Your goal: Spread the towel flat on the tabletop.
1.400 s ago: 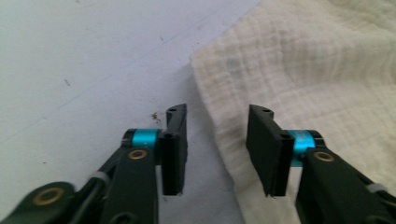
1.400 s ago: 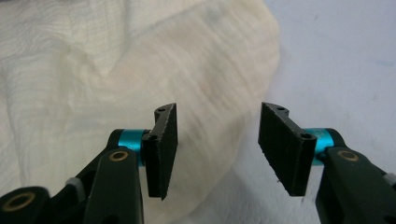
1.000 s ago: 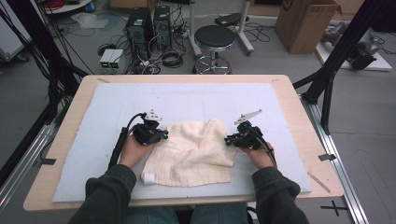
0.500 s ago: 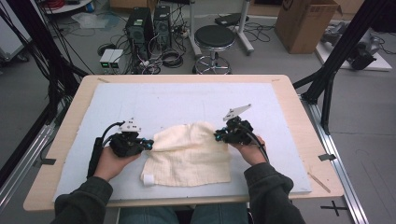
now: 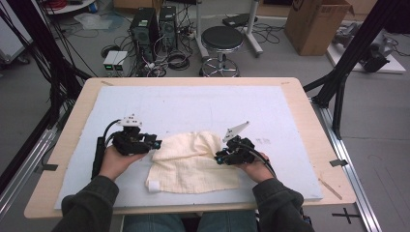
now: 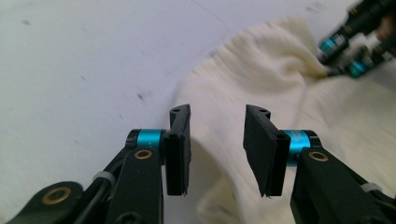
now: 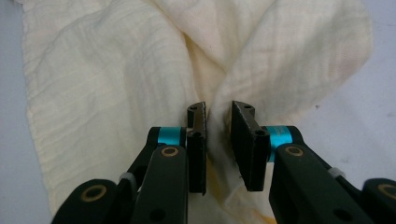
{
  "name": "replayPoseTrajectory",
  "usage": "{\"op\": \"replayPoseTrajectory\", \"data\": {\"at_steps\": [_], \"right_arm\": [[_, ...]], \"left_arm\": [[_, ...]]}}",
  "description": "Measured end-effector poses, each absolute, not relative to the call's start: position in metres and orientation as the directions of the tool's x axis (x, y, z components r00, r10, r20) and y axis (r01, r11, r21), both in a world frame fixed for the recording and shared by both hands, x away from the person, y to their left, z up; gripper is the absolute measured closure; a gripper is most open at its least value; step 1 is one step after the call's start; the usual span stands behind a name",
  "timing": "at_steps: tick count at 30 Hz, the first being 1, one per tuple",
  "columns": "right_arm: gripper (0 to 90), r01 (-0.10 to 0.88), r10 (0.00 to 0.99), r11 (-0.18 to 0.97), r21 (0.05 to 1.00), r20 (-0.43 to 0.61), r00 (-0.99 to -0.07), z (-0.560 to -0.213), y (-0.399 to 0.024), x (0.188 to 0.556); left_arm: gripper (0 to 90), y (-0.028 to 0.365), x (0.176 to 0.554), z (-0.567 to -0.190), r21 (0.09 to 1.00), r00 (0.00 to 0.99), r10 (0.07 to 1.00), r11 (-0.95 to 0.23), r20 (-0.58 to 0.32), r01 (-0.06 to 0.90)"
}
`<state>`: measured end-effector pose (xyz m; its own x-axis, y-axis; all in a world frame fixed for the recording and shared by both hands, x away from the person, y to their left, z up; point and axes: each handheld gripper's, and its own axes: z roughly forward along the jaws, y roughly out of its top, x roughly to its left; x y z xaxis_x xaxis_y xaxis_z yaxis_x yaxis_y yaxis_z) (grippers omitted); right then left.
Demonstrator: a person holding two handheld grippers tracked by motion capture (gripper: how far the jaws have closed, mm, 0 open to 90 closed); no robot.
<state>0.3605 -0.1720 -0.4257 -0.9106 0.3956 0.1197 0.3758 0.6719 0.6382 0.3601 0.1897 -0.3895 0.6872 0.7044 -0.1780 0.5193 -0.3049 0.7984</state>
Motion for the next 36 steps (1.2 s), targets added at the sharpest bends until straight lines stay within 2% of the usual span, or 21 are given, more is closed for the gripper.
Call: {"op": "replayPoseTrajectory", "data": {"at_steps": [4, 7, 8, 10, 11, 13, 17, 20, 23, 24, 26, 28, 30, 36], "right_arm": [[73.2, 0.382, 0.395, 0.665, 0.642, 0.132, -0.909, -0.428, -0.173, 0.360], [68.1, 0.382, 0.398, 0.643, 0.664, 0.136, -0.907, -0.426, -0.176, 0.361], [65.9, 0.385, 0.404, 0.629, 0.676, 0.139, -0.904, -0.425, -0.179, 0.363], [60.8, 0.408, 0.448, 0.600, 0.688, 0.134, -0.884, -0.423, -0.184, 0.366], [58.7, 0.419, 0.461, 0.585, 0.695, 0.141, -0.876, -0.423, -0.186, 0.368], [57.8, 0.445, 0.491, 0.574, 0.687, 0.147, -0.859, -0.425, -0.188, 0.373], [68.5, 0.447, 0.501, 0.590, 0.672, 0.129, -0.856, -0.428, -0.184, 0.375], [74.1, 0.424, 0.507, 0.598, 0.680, 0.089, -0.857, -0.426, -0.182, 0.374], [73.2, 0.430, 0.515, 0.576, 0.695, 0.099, -0.851, -0.423, -0.186, 0.373], [71.9, 0.430, 0.497, 0.570, 0.701, 0.123, -0.859, -0.422, -0.187, 0.371], [65.5, 0.417, 0.442, 0.586, 0.695, 0.157, -0.883, -0.421, -0.187, 0.368], [62.5, 0.398, 0.431, 0.602, 0.692, 0.138, -0.892, -0.418, -0.187, 0.364], [60.8, 0.404, 0.433, 0.567, 0.718, 0.157, -0.887, -0.412, -0.192, 0.365], [61.6, 0.440, 0.502, 0.477, 0.761, 0.175, -0.847, -0.399, -0.207, 0.380]], "left_arm": [[60.2, 0.177, 0.379, -0.406, 0.750, 0.645, 0.731, -0.295, -0.222, 0.592], [58.5, 0.169, 0.385, -0.420, 0.673, 0.662, 0.717, -0.382, -0.218, 0.634], [63.7, 0.167, 0.383, -0.422, 0.664, 0.676, 0.710, -0.410, -0.199, 0.626], [83.3, 0.165, 0.379, -0.423, 0.659, 0.709, 0.686, -0.460, -0.162, 0.595], [84.8, 0.165, 0.379, -0.423, 0.659, 0.715, 0.683, -0.472, -0.148, 0.586], [85.5, 0.168, 0.377, -0.418, 0.683, 0.702, 0.704, -0.458, -0.113, 0.569], [85.6, 0.183, 0.372, -0.400, 0.795, 0.609, 0.789, -0.320, -0.077, 0.515], [85.1, 0.181, 0.364, -0.395, 0.800, 0.625, 0.778, -0.342, -0.053, 0.494], [84.6, 0.169, 0.354, -0.404, 0.760, 0.698, 0.714, -0.426, -0.050, 0.491], [84.3, 0.165, 0.353, -0.408, 0.720, 0.733, 0.676, -0.471, -0.076, 0.509], [83.6, 0.156, 0.346, -0.417, 0.675, 0.773, 0.631, -0.546, -0.059, 0.497], [83.3, 0.154, 0.341, -0.424, 0.669, 0.781, 0.619, -0.548, -0.078, 0.501], [83.6, 0.158, 0.340, -0.428, 0.684, 0.776, 0.624, -0.528, -0.090, 0.503], [84.4, 0.162, 0.337, -0.429, 0.689, 0.779, 0.622, -0.531, -0.080, 0.494]]}}
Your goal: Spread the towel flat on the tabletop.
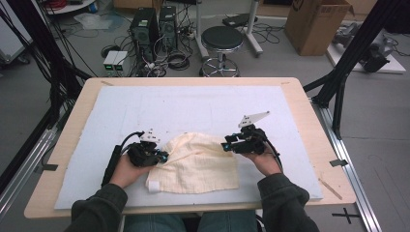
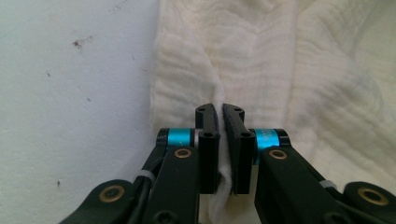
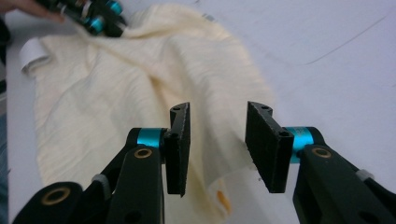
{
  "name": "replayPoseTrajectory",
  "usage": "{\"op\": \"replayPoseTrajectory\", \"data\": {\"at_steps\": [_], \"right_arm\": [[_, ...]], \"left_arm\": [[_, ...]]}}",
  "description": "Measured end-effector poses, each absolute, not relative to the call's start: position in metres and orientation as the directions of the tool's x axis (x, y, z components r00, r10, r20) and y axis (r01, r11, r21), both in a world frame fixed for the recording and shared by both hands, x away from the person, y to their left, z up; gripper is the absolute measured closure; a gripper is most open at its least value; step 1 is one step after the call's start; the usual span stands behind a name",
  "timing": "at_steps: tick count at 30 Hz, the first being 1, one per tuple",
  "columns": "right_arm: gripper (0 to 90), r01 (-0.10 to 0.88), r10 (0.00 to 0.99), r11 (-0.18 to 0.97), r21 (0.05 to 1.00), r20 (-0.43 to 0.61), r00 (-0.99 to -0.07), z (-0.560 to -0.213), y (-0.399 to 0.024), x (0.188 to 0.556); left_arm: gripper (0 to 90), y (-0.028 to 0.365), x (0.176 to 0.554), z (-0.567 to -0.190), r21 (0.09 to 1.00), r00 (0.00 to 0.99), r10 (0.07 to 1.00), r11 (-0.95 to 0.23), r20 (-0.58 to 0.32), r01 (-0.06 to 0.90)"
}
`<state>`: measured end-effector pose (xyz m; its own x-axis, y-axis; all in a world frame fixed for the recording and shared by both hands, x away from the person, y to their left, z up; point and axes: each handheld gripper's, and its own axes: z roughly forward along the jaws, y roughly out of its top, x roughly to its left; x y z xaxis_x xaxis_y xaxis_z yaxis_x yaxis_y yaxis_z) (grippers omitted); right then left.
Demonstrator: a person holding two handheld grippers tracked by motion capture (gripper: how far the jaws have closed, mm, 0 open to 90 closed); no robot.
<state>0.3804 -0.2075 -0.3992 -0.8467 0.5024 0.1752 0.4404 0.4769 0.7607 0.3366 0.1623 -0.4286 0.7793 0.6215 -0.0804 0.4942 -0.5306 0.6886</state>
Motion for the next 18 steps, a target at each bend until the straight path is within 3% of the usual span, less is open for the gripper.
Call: {"op": "replayPoseTrajectory", "data": {"at_steps": [7, 13, 17, 18], "right_arm": [[66.3, 0.550, 0.604, 0.462, 0.696, 0.207, -0.770, -0.418, -0.211, 0.406], [66.3, 0.566, 0.640, 0.426, 0.706, 0.208, -0.740, -0.422, -0.210, 0.414], [64.4, 0.558, 0.600, 0.494, 0.667, 0.202, -0.774, -0.426, -0.202, 0.412], [69.1, 0.547, 0.582, 0.514, 0.661, 0.200, -0.788, -0.427, -0.198, 0.411]], "left_arm": [[84.3, 0.166, 0.335, -0.430, 0.698, 0.790, 0.607, -0.529, -0.088, 0.483], [84.3, 0.170, 0.336, -0.430, 0.698, 0.787, 0.612, -0.528, -0.082, 0.484], [83.5, 0.171, 0.337, -0.430, 0.702, 0.778, 0.623, -0.519, -0.081, 0.488], [83.6, 0.171, 0.337, -0.430, 0.704, 0.773, 0.629, -0.513, -0.079, 0.490]]}}
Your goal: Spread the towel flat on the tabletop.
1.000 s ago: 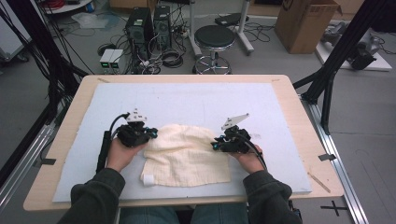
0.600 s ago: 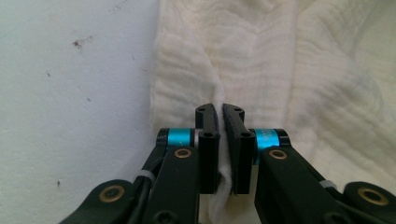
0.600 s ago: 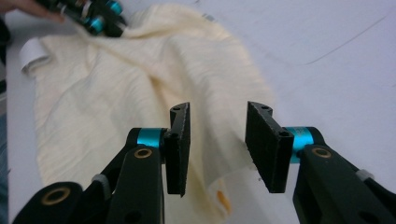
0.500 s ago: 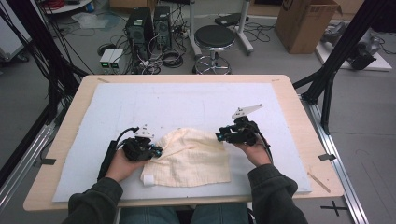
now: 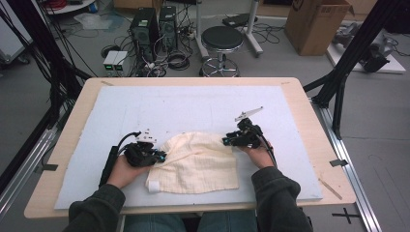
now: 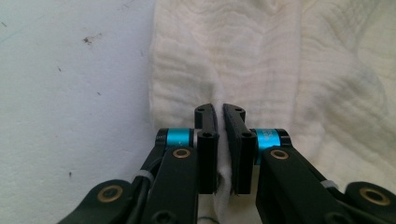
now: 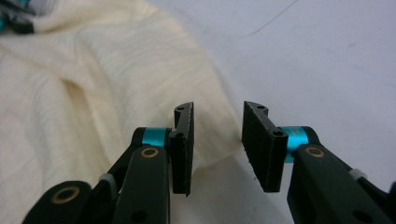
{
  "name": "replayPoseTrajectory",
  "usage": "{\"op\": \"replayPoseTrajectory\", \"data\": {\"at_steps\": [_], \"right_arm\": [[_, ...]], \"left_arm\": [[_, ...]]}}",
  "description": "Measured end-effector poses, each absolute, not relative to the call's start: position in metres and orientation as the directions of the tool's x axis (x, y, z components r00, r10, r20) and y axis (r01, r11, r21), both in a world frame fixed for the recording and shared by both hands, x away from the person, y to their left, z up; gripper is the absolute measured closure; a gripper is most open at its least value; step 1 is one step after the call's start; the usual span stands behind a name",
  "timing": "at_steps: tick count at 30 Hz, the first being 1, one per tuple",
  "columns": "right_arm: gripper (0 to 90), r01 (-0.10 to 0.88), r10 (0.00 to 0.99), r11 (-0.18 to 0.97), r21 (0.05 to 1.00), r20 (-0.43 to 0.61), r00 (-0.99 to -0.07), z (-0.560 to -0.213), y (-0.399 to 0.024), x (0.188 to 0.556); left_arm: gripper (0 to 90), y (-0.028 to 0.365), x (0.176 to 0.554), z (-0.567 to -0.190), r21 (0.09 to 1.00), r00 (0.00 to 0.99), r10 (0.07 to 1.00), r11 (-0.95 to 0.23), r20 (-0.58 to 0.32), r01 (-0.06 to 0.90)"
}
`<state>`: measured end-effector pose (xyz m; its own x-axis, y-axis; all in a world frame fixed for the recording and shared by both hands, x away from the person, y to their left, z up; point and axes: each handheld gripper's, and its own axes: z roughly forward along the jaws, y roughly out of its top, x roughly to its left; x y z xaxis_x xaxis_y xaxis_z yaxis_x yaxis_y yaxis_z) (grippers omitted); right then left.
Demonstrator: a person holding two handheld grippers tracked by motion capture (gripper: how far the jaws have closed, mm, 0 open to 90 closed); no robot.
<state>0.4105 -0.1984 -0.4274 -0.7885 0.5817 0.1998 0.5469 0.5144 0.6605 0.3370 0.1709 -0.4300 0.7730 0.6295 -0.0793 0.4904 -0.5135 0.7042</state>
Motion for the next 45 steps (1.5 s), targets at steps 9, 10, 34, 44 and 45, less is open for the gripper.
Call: {"op": "replayPoseTrajectory", "data": {"at_steps": [9, 10, 34, 44, 45], "right_arm": [[83.9, 0.383, 0.495, 0.596, 0.706, 0.053, -0.867, -0.402, -0.190, 0.374], [84.3, 0.383, 0.485, 0.603, 0.700, 0.060, -0.872, -0.403, -0.189, 0.369], [79.7, 0.522, 0.558, 0.568, 0.636, 0.168, -0.812, -0.431, -0.170, 0.434], [84.3, 0.435, 0.538, 0.591, 0.680, 0.069, -0.840, -0.404, -0.182, 0.410], [84.3, 0.424, 0.533, 0.597, 0.681, 0.058, -0.844, -0.402, -0.183, 0.409]], "left_arm": [[84.5, 0.191, 0.334, -0.417, 0.742, 0.716, 0.690, -0.428, -0.101, 0.516], [84.6, 0.192, 0.332, -0.417, 0.737, 0.719, 0.688, -0.433, -0.101, 0.519], [83.1, 0.194, 0.332, -0.429, 0.729, 0.725, 0.684, -0.458, -0.077, 0.509], [84.7, 0.191, 0.341, -0.423, 0.758, 0.689, 0.721, -0.412, -0.068, 0.506], [84.9, 0.192, 0.344, -0.421, 0.764, 0.681, 0.730, -0.402, -0.066, 0.504]]}}
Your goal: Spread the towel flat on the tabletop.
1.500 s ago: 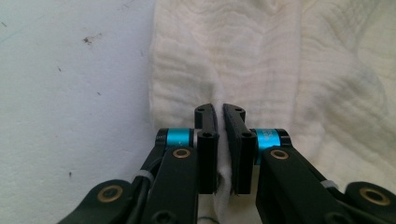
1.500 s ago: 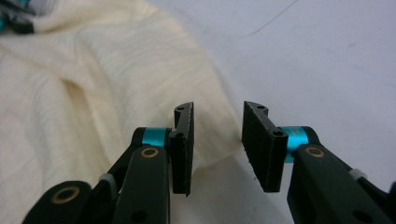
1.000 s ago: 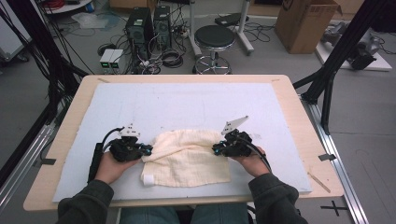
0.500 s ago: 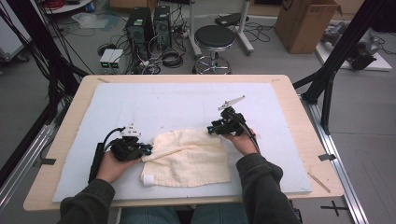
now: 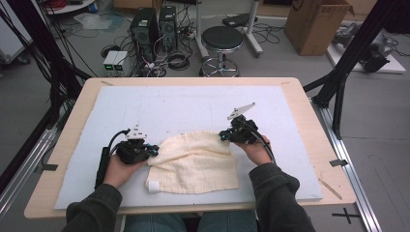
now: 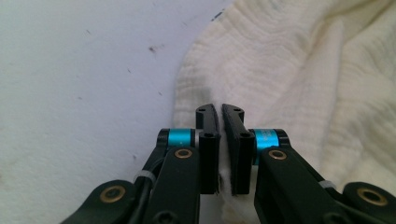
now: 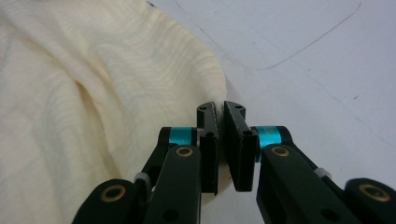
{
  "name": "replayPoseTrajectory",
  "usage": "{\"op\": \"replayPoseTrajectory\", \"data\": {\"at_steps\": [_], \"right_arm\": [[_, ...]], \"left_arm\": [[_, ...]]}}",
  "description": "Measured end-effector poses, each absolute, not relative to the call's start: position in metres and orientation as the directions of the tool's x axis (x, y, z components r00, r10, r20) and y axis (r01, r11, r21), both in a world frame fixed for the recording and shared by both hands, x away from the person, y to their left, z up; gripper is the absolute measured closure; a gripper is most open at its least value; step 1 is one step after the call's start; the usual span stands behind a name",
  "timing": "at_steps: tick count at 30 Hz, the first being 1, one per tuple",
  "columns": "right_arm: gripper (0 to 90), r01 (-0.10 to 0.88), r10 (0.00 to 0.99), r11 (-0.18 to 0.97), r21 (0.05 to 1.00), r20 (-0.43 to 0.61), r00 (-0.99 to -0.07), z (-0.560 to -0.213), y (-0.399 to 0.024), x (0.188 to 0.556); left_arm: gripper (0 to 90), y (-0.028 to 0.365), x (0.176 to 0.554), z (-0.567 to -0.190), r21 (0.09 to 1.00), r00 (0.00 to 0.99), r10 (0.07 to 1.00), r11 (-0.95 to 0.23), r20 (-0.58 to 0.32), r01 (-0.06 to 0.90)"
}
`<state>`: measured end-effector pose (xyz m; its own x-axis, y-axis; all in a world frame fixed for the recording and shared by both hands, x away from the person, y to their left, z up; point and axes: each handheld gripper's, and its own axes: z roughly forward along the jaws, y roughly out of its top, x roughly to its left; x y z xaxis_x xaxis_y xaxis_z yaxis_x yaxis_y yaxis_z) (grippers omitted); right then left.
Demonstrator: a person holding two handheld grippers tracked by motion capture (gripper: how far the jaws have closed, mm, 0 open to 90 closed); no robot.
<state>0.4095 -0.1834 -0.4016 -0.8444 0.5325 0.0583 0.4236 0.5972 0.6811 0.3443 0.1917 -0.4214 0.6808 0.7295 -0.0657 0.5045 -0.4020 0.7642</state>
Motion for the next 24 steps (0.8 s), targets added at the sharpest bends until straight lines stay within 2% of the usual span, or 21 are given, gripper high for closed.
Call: {"op": "replayPoseTrajectory", "data": {"at_steps": [3, 6, 7, 8, 9, 10, 13, 15, 19, 21, 24], "right_arm": [[85.0, 0.409, 0.551, 0.595, 0.692, 0.020, -0.835, -0.396, -0.187, 0.413], [84.9, 0.401, 0.618, 0.568, 0.719, -0.051, -0.784, -0.382, -0.190, 0.427], [77.8, 0.392, 0.670, 0.507, 0.767, -0.065, -0.740, -0.374, -0.191, 0.436], [65.6, 0.390, 0.713, 0.472, 0.791, -0.082, -0.696, -0.369, -0.193, 0.443], [64.5, 0.409, 0.730, 0.456, 0.790, -0.069, -0.680, -0.368, -0.194, 0.450], [62.2, 0.436, 0.731, 0.449, 0.780, -0.039, -0.681, -0.369, -0.196, 0.455], [61.4, 0.454, 0.707, 0.481, 0.750, -0.026, -0.707, -0.378, -0.197, 0.450], [59.9, 0.455, 0.691, 0.492, 0.742, -0.016, -0.722, -0.387, -0.201, 0.443], [55.3, 0.493, 0.647, 0.506, 0.707, 0.066, -0.759, -0.396, -0.208, 0.427], [55.4, 0.446, 0.631, 0.503, 0.740, 0.038, -0.775, -0.397, -0.211, 0.412], [54.0, 0.431, 0.586, 0.521, 0.737, 0.057, -0.808, -0.401, -0.213, 0.394]], "left_arm": [[85.5, 0.193, 0.361, -0.414, 0.795, 0.638, 0.766, -0.339, -0.077, 0.503], [85.1, 0.189, 0.391, -0.401, 0.853, 0.552, 0.831, -0.236, -0.071, 0.465], [80.8, 0.185, 0.401, -0.398, 0.864, 0.510, 0.858, -0.213, -0.058, 0.456], [70.6, 0.183, 0.410, -0.397, 0.856, 0.477, 0.877, -0.206, -0.053, 0.473], [60.6, 0.183, 0.416, -0.398, 0.843, 0.469, 0.879, -0.189, -0.083, 0.503], [59.6, 0.184, 0.417, -0.400, 0.838, 0.475, 0.875, -0.186, -0.096, 0.513], [57.6, 0.188, 0.411, -0.407, 0.819, 0.508, 0.860, -0.250, -0.058, 0.517], [56.2, 0.196, 0.405, -0.411, 0.813, 0.526, 0.846, -0.241, -0.092, 0.530], [54.6, 0.205, 0.383, -0.412, 0.818, 0.576, 0.812, -0.269, -0.092, 0.509], [53.9, 0.208, 0.372, -0.410, 0.817, 0.599, 0.796, -0.284, -0.092, 0.503], [52.2, 0.208, 0.351, -0.410, 0.829, 0.635, 0.768, -0.301, -0.081, 0.471]]}}
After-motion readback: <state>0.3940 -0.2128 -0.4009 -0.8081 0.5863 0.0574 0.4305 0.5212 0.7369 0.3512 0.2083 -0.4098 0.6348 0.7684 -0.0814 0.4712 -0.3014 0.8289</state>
